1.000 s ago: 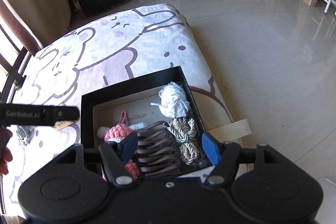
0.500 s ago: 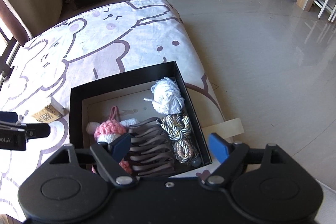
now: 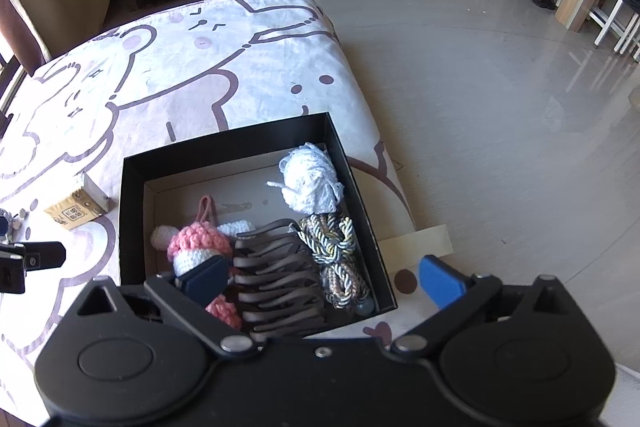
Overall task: Organize objects
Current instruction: 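Raise both tools away from the black box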
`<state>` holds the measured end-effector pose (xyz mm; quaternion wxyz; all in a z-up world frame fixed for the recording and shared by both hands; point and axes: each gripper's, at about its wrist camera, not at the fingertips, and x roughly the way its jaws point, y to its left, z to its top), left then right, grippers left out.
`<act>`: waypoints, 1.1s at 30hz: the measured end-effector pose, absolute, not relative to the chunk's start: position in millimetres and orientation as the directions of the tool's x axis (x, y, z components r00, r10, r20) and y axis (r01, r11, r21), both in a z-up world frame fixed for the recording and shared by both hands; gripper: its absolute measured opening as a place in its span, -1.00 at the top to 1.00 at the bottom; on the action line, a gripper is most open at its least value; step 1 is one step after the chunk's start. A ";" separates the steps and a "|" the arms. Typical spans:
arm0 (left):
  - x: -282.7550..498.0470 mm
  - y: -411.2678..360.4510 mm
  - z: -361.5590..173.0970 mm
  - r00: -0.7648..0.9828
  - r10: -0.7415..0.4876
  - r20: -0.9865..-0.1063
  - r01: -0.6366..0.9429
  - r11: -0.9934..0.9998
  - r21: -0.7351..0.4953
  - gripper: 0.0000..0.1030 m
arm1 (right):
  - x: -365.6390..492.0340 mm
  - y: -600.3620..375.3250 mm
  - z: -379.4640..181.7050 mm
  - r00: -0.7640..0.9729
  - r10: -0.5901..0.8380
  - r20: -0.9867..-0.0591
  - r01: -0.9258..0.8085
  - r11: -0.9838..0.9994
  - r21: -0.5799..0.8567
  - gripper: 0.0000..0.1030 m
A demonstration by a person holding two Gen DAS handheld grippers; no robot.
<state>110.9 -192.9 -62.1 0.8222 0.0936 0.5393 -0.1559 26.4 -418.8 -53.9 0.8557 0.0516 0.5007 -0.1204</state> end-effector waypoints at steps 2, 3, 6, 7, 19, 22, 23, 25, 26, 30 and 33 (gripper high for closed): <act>111.7 -191.7 -63.6 0.363 -0.150 -0.920 0.354 0.935 -0.012 -1.00 | 26.0 -419.0 -53.4 0.468 -0.156 -0.870 0.260 0.965 -0.033 -1.00; 111.8 -191.8 -63.4 0.364 -0.150 -0.919 0.356 0.935 -0.011 -1.00 | 25.8 -418.9 -53.5 0.467 -0.154 -0.871 0.259 0.965 -0.032 -1.00; 112.4 -191.7 -62.7 0.368 -0.153 -0.917 0.353 0.935 -0.014 -1.00 | 24.6 -418.3 -53.8 0.462 -0.153 -0.874 0.256 0.966 -0.033 -1.00; 112.7 -191.6 -62.7 0.369 -0.155 -0.917 0.354 0.935 -0.016 -1.00 | 24.0 -418.0 -53.7 0.461 -0.155 -0.874 0.258 0.966 -0.036 -1.00; 114.4 -187.3 -62.5 0.373 -0.161 -0.913 0.343 0.939 -0.026 -1.00 | 21.9 -416.2 -51.8 0.456 -0.169 -0.874 0.269 0.962 -0.045 -1.00; 115.5 -185.2 -63.0 0.372 -0.159 -0.915 0.342 0.940 -0.025 -1.00 | 23.0 -413.7 -52.4 0.455 -0.169 -0.874 0.263 0.964 -0.050 -1.00; 116.0 -184.0 -62.8 0.374 -0.159 -0.914 0.339 0.940 -0.025 -1.00 | 23.4 -412.7 -52.7 0.454 -0.171 -0.874 0.262 0.964 -0.053 -1.00; 117.2 -181.8 -62.8 0.373 -0.163 -0.913 0.337 0.941 -0.030 -1.00 | 24.3 -411.0 -53.2 0.455 -0.172 -0.874 0.261 0.964 -0.054 -1.00; 117.8 -180.2 -62.9 0.373 -0.162 -0.914 0.336 0.942 -0.030 -1.00 | 24.7 -410.3 -53.4 0.457 -0.171 -0.873 0.261 0.964 -0.052 -1.00; 121.5 -170.1 -64.3 0.371 -0.153 -0.916 0.319 0.947 -0.029 -1.00 | 27.8 -406.8 -54.0 0.458 -0.168 -0.873 0.269 0.962 -0.044 -1.00; 125.1 -158.0 -64.0 0.380 -0.146 -0.913 0.292 0.956 -0.032 -1.00 | 32.7 -401.5 -54.3 0.459 -0.162 -0.873 0.270 0.962 -0.036 -1.00</act>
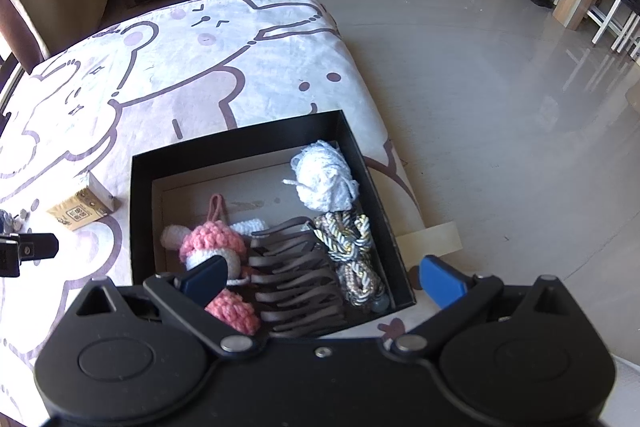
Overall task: Organize objects
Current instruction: 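Raise both tools away from the black box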
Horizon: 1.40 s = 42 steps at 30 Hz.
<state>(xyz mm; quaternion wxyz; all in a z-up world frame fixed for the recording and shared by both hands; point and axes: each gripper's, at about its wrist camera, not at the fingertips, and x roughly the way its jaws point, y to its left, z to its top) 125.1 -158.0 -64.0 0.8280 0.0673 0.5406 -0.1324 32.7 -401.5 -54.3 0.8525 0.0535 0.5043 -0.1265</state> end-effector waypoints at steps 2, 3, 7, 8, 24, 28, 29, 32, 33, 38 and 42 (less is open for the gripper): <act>127.9 -148.3 -63.2 0.381 -0.153 -0.912 0.273 0.961 -0.047 -1.00 | 36.6 -395.5 -54.0 0.463 -0.156 -0.872 0.264 0.964 -0.033 -1.00; 129.2 -143.4 -62.9 0.380 -0.153 -0.912 0.266 0.963 -0.051 -1.00 | 39.0 -392.1 -53.9 0.464 -0.152 -0.873 0.259 0.965 -0.030 -1.00; 133.6 -120.8 -61.6 0.390 -0.140 -0.910 0.231 0.972 -0.050 -1.00 | 51.4 -372.4 -53.9 0.471 -0.133 -0.872 0.227 0.974 -0.026 -1.00; 134.7 -114.3 -61.6 0.391 -0.138 -0.910 0.219 0.974 -0.053 -1.00 | 54.3 -367.0 -53.7 0.473 -0.128 -0.872 0.218 0.976 -0.026 -1.00; 140.9 -8.9 -55.0 0.439 -0.085 -0.894 0.039 0.996 -0.076 -1.00 | 88.4 -287.5 -47.0 0.494 -0.077 -0.866 0.095 0.995 -0.034 -1.00; 141.1 3.7 -52.3 0.454 -0.077 -0.888 0.030 0.997 -0.071 -1.00 | 94.5 -273.7 -44.6 0.508 -0.058 -0.859 0.080 0.997 -0.020 -1.00; 141.2 6.3 -52.2 0.457 -0.076 -0.886 0.028 0.997 -0.072 -1.00 | 96.8 -270.2 -44.0 0.511 -0.053 -0.858 0.076 0.997 -0.017 -1.00; 141.6 12.3 -53.0 0.463 -0.072 -0.884 0.024 0.997 -0.068 -1.00 | 102.0 -259.6 -43.1 0.517 -0.041 -0.855 0.058 0.998 -0.012 -1.00; 141.8 13.8 -53.4 0.463 -0.069 -0.884 0.023 0.998 -0.066 -1.00 | 103.6 -256.2 -43.1 0.520 -0.033 -0.854 0.050 0.999 -0.008 -1.00; 142.5 20.6 -56.9 0.460 -0.066 -0.886 0.017 0.998 -0.065 -1.00 | 109.6 -240.3 -42.0 0.527 -0.017 -0.850 0.016 1.000 -0.010 -1.00; 143.6 25.9 -61.2 0.454 -0.073 -0.888 0.006 0.997 -0.079 -1.00 | 113.0 -233.0 -43.2 0.526 -0.004 -0.851 0.013 1.000 0.004 -1.00</act>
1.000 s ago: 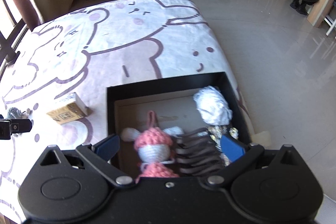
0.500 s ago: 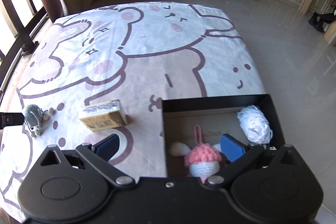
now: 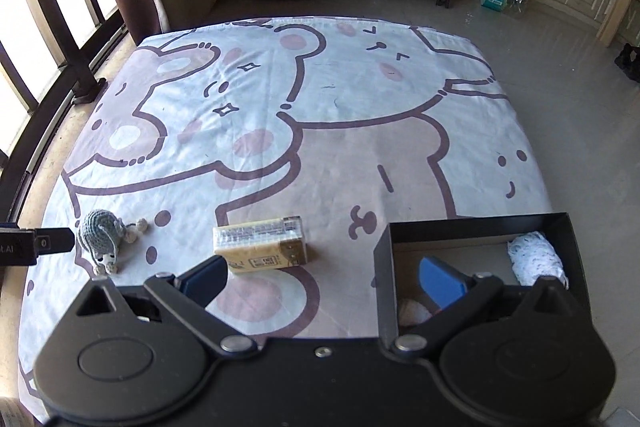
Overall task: Organize objects
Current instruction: 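Raise both tools away from the black box, then move the left tool to the grey crochet mouse while the right tool approaches the yellow tissue pack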
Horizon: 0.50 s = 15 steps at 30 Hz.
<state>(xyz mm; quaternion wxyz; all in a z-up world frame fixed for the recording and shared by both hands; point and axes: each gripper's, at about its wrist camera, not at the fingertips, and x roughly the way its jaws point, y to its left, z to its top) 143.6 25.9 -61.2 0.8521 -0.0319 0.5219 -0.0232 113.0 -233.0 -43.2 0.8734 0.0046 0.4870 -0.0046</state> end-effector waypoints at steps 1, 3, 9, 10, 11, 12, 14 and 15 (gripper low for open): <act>144.2 27.6 -62.0 0.455 -0.075 -0.887 0.001 0.996 -0.084 -1.00 | 113.8 -231.4 -44.0 0.525 -0.002 -0.851 0.009 1.000 0.003 -1.00; 145.9 31.2 -63.1 0.461 -0.079 -0.884 -0.011 0.995 -0.095 -1.00 | 115.8 -228.7 -45.5 0.526 -0.002 -0.850 0.005 1.000 0.000 -1.00; 150.4 35.5 -67.4 0.473 -0.077 -0.877 -0.025 0.995 -0.101 -0.98 | 123.4 -232.3 -49.2 0.534 0.006 -0.845 0.046 0.998 0.036 -1.00; 151.6 35.7 -68.6 0.474 -0.075 -0.877 -0.028 0.995 -0.101 -0.97 | 124.6 -233.3 -50.1 0.535 0.011 -0.845 0.051 0.998 0.045 -1.00; 152.8 35.6 -69.7 0.474 -0.074 -0.877 -0.030 0.994 -0.100 -0.97 | 125.8 -233.6 -51.3 0.537 0.013 -0.844 0.056 0.997 0.050 -1.00; 153.9 35.5 -70.5 0.476 -0.074 -0.877 -0.031 0.994 -0.101 -0.96 | 127.0 -233.5 -52.6 0.537 0.015 -0.844 0.059 0.997 0.055 -1.00; 155.9 34.6 -72.3 0.478 -0.074 -0.875 -0.028 0.995 -0.100 -0.91 | 130.1 -233.0 -56.6 0.531 0.027 -0.847 0.058 0.996 0.068 -1.00; 157.2 34.1 -73.5 0.479 -0.074 -0.875 -0.028 0.995 -0.100 -0.88 | 131.6 -232.2 -58.7 0.527 0.030 -0.849 0.056 0.996 0.070 -1.00</act>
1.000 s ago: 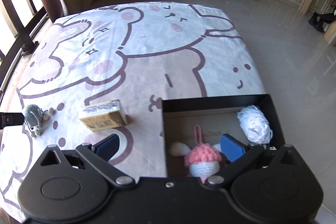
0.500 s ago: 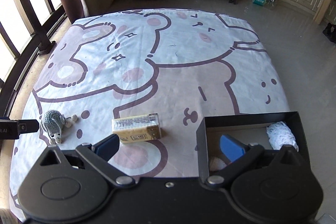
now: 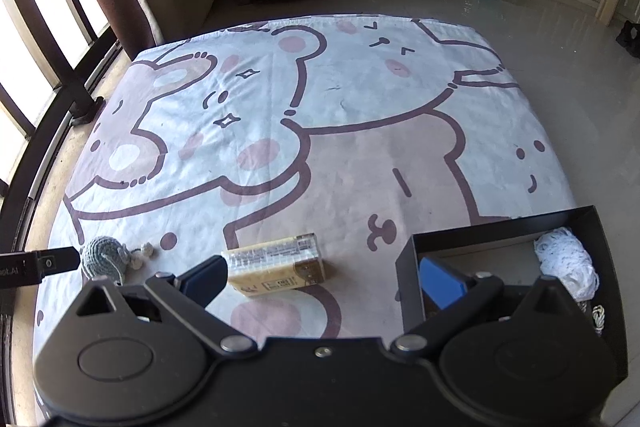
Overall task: Organize objects
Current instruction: 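Move the left tool to the grey crochet mouse while the right tool approaches the yellow tissue pack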
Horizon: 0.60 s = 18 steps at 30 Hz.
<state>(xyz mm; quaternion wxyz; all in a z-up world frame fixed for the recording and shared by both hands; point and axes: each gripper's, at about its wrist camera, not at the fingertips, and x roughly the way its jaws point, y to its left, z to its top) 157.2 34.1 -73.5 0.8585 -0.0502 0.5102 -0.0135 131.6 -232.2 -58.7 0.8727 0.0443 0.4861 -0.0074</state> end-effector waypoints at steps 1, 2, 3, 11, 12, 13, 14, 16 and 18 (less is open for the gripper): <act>158.7 33.7 -75.2 0.480 -0.075 -0.874 -0.029 0.994 -0.102 -0.85 | 133.5 -231.2 -60.8 0.524 0.028 -0.851 0.056 0.996 0.067 -1.00; 160.2 33.1 -76.6 0.485 -0.075 -0.871 -0.031 0.994 -0.103 -0.83 | 135.4 -230.3 -62.6 0.521 0.022 -0.853 0.060 0.996 0.062 -1.00; 161.6 32.5 -77.6 0.492 -0.072 -0.868 -0.036 0.994 -0.103 -0.76 | 137.4 -229.2 -64.0 0.524 0.014 -0.852 0.068 0.996 0.058 -1.00; 174.6 27.6 -86.6 0.519 -0.068 -0.852 -0.055 0.992 -0.113 -0.60 | 156.4 -223.0 -67.6 0.561 0.069 -0.825 0.087 0.986 0.141 -0.20; 175.7 27.4 -87.5 0.520 -0.067 -0.851 -0.053 0.992 -0.111 -0.60 | 158.5 -221.2 -68.3 0.563 0.066 -0.824 0.076 0.988 0.131 -0.18; 176.8 27.3 -88.6 0.522 -0.065 -0.851 -0.053 0.993 -0.108 -0.60 | 160.7 -219.7 -69.5 0.566 0.071 -0.822 0.060 0.990 0.127 -0.12; 177.6 27.4 -89.9 0.522 -0.060 -0.851 -0.054 0.993 -0.103 -0.60 | 162.1 -218.9 -70.9 0.567 0.079 -0.820 0.050 0.990 0.129 -0.04; 179.3 27.8 -92.9 0.512 -0.059 -0.857 -0.055 0.993 -0.101 -0.60 | 165.7 -218.4 -75.8 0.557 0.094 -0.825 0.045 0.989 0.143 0.03; 180.5 28.6 -95.6 0.507 -0.055 -0.860 -0.059 0.993 -0.099 -0.62 | 169.1 -216.8 -81.1 0.551 0.093 -0.829 0.047 0.989 0.142 0.03</act>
